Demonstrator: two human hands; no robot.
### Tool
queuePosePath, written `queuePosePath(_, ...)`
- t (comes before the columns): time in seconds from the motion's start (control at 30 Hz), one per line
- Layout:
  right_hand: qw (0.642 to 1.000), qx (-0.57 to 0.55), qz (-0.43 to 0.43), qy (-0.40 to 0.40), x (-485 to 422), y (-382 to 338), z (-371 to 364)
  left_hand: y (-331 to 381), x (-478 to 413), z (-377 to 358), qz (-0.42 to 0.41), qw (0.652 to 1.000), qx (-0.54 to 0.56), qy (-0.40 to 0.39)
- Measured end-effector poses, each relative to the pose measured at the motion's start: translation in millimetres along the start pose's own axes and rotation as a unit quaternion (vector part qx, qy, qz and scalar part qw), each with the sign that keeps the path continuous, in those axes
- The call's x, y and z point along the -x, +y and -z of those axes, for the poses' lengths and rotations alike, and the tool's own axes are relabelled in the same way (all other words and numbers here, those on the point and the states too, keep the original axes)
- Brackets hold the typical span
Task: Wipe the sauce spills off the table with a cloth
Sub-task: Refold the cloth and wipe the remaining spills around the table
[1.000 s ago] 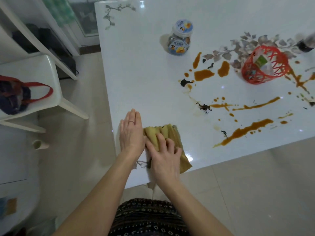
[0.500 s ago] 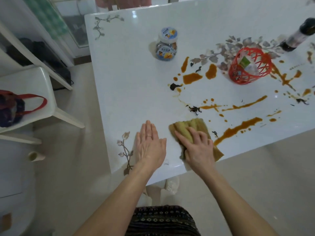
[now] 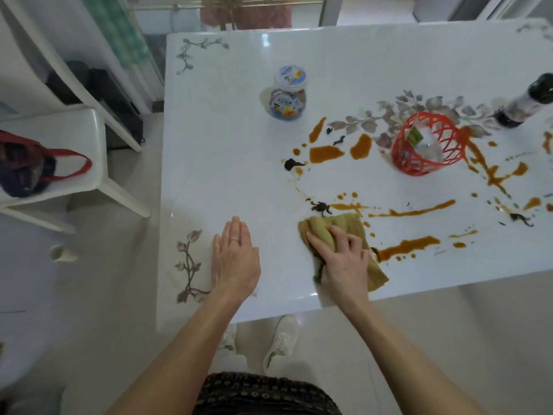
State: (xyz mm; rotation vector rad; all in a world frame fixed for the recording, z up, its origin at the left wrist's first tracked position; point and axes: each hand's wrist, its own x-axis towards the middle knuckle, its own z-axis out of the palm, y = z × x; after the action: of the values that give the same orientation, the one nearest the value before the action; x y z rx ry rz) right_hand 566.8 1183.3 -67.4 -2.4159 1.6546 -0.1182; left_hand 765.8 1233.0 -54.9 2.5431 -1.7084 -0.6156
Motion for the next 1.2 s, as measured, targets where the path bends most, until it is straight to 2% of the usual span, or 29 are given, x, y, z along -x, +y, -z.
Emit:
queuePosePath(0.07,0.998,-0.026,0.050,-0.009,2.3,-4.9,0.6,10.4,4.2,-1.8,0.003,0.998,0.040,0.054)
queuePosePath(0.2,0.982,-0.181,0.045,0.010,-7.1,-19.7,6.3,35.4,12.6,-4.3,0.017,0.983,0.125,0.133)
queuePosePath(0.3,0.966,-0.247,0.074,0.005,-14.8,-29.2,8.0,45.0,10.2,-2.0,0.052,0.976,0.178,0.113)
queuePosePath(0.37,0.964,-0.263,0.031,0.032,-17.0,-26.5,6.6,45.6,4.5,-1.3,0.075,0.970,0.206,0.104)
queuePosePath(0.47,0.968,-0.247,-0.002,0.038,-19.3,-27.5,4.8,45.4,-3.5,-0.5,0.088,0.966,0.216,0.108)
queuePosePath(0.6,0.967,-0.249,-0.050,-0.014,-32.8,-30.0,8.3,46.7,-9.1,7.7,0.086,0.974,0.180,0.108)
queuePosePath(0.7,0.960,-0.268,-0.076,0.009,-33.1,-24.6,10.4,47.1,-11.1,11.8,0.088,0.978,0.154,0.107)
queuePosePath(0.9,0.988,-0.152,0.003,0.014,-24.2,-44.6,-3.9,45.8,-7.3,7.2,0.100,0.977,0.142,0.123)
queuePosePath(1.07,0.979,-0.147,0.140,0.035,-38.8,-51.5,-1.8,45.1,-11.7,11.9,0.125,0.967,0.149,0.165)
queuePosePath(1.13,0.982,-0.145,0.119,0.028,-39.9,-43.7,-2.3,37.2,-11.1,12.9,0.137,0.963,0.140,0.185)
queuePosePath(1.2,0.984,-0.170,0.053,0.032,-36.6,-46.2,-3.2,30.9,-10.7,13.8,0.135,0.962,0.145,0.186)
